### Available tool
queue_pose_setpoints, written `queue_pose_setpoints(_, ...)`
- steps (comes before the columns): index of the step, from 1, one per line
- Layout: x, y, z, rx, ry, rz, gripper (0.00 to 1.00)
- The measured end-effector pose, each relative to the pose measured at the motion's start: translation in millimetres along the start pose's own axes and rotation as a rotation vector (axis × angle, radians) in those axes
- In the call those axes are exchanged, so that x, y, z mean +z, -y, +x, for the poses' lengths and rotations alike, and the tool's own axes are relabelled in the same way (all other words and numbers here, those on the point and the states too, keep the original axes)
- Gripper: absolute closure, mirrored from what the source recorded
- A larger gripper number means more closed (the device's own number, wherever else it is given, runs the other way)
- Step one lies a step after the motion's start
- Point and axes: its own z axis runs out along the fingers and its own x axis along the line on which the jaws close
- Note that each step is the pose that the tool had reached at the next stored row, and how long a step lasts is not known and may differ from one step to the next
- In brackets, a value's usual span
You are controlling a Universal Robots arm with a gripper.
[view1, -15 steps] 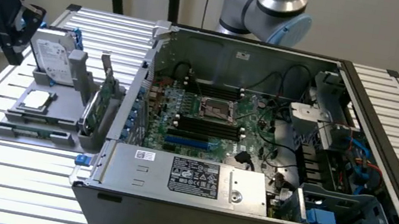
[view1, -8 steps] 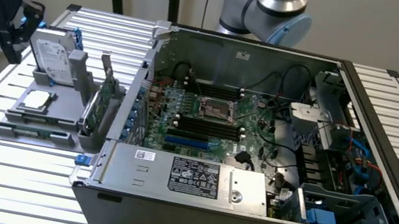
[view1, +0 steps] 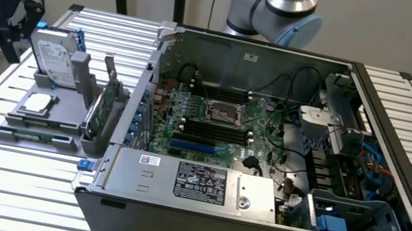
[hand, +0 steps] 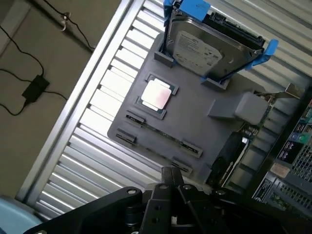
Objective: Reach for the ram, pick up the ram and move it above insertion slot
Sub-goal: 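Pick up the ram and move it above insertion slot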
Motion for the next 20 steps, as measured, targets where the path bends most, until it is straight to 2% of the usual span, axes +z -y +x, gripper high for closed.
queue_pose_setpoints(20, -2.2, -0.1, 0.0, -0.364, -0.0138, -0.0016, 0.89)
